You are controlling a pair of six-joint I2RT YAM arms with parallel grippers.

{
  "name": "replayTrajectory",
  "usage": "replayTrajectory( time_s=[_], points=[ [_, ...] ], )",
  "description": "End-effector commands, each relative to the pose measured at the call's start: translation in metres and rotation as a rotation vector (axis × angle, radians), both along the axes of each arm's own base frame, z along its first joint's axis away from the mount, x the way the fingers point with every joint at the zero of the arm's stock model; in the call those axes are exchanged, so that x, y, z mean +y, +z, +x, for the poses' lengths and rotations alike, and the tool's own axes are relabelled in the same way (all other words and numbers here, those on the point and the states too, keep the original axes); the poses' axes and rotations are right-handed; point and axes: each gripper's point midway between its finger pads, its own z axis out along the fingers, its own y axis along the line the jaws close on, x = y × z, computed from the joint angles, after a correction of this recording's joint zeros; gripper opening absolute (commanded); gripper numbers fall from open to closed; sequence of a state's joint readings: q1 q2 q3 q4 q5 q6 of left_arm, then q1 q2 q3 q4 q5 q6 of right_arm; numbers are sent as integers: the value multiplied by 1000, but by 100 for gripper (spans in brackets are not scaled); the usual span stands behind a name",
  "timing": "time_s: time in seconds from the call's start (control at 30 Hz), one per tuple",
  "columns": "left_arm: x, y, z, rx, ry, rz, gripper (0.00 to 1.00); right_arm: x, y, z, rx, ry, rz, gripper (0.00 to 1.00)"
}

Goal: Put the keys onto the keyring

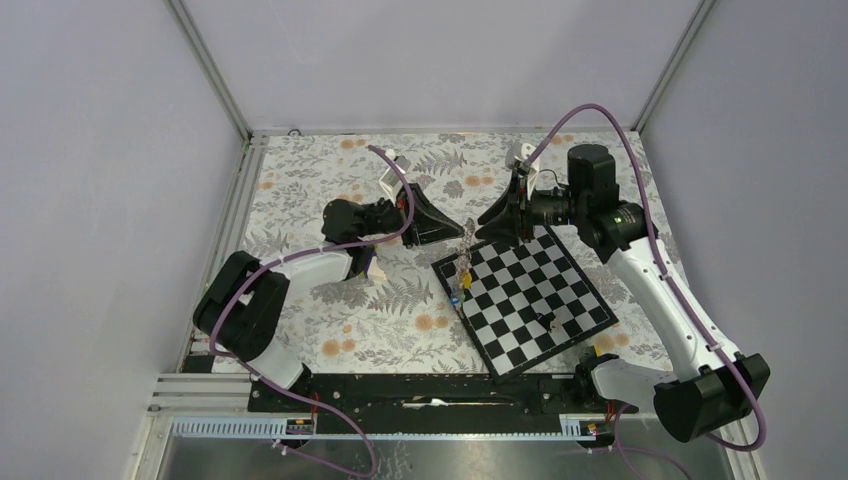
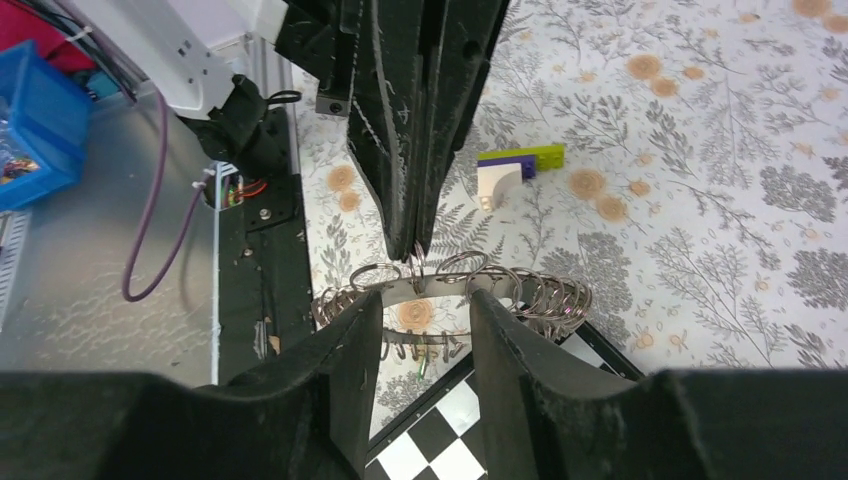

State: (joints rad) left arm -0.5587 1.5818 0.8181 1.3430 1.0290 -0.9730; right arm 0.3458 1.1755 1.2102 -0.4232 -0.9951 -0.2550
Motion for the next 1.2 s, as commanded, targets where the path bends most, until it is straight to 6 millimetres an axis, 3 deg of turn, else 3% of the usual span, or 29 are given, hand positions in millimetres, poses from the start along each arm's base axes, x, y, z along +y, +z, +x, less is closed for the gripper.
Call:
replayTrajectory(
  time_s=[0.0,0.37,0.9,1.0,1.13,1.17],
  points=[
    [2,26,-5,-63,13,-108,0,8,11,-10,18,87,78,44],
    [1,28,-7,-60,9,-121,0,11,1,-8,56,96,92,41],
    [0,28,-7,-60,7,-124,0,15,-2,-7,91,114,114,15],
    [1,28,-7,-65,7,-123,0,13,-2,-7,72,104,97,0],
    [-1,24,-9,-136,-6,-83,1,7,-3,-6,-34,66,-29,0],
    [-3,21,-7,-155,-8,-57,6,6,-4,-7,-69,57,-72,0]
  ],
)
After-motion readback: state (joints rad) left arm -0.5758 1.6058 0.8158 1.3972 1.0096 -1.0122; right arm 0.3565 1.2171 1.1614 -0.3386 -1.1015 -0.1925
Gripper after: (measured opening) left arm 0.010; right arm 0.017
